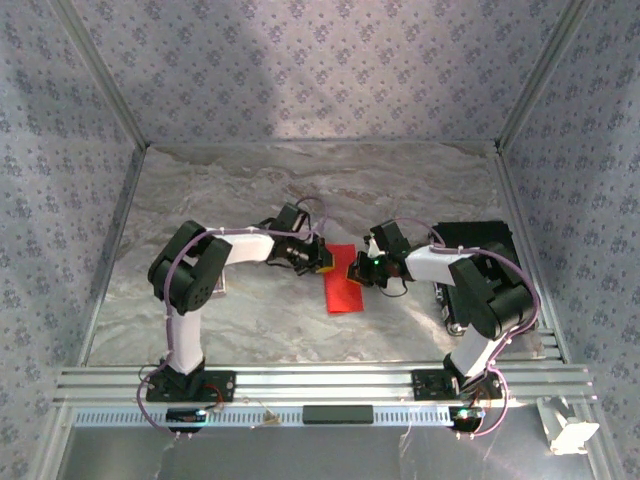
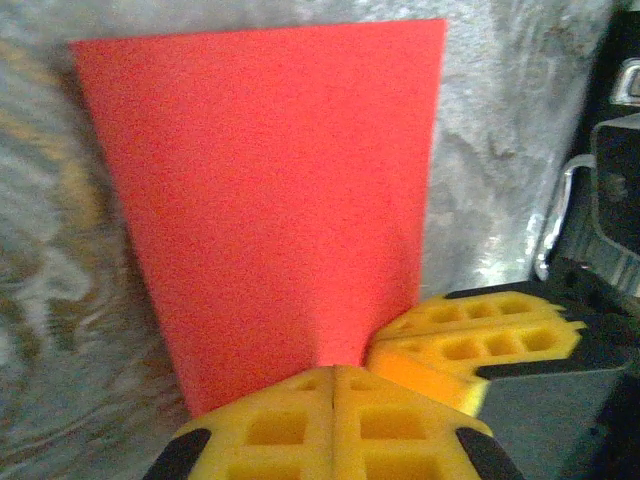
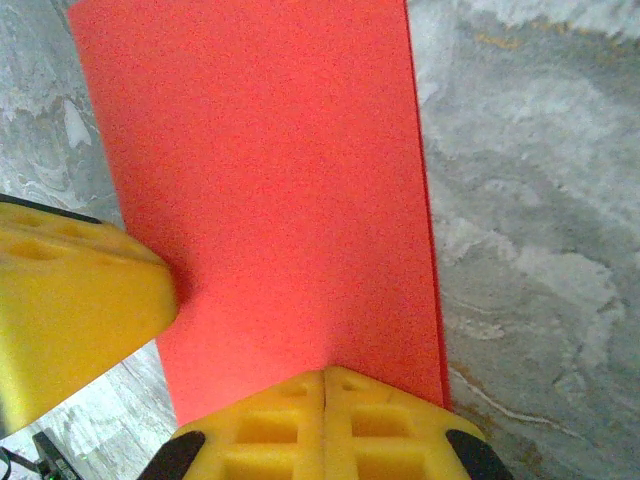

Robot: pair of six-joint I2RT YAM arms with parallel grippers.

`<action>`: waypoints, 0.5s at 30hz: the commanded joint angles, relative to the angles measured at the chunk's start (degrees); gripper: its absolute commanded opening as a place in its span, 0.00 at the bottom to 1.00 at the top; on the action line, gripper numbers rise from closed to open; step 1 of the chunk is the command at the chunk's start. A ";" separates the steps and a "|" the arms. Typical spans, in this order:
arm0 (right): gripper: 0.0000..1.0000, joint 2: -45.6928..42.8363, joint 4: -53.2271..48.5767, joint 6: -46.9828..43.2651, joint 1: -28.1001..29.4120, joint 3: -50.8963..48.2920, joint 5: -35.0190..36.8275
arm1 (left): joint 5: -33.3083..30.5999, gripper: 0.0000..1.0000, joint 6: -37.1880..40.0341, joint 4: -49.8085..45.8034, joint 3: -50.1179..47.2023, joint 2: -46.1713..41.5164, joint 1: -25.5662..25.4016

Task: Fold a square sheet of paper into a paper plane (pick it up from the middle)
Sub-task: First fold the square sheet of paper in half at the center of the table.

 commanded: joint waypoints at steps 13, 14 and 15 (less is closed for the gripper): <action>0.01 0.61 -8.08 0.69 -0.09 -2.62 6.28 | -1.66 0.00 3.02 0.02 -0.46 -0.02 1.29; 0.01 0.60 -8.07 0.68 -0.11 -2.67 6.23 | -1.84 0.00 3.18 -0.99 0.57 -0.23 1.35; 0.01 0.47 -7.99 0.76 -0.16 -2.70 6.26 | -2.16 0.00 3.77 -2.39 1.75 0.05 1.38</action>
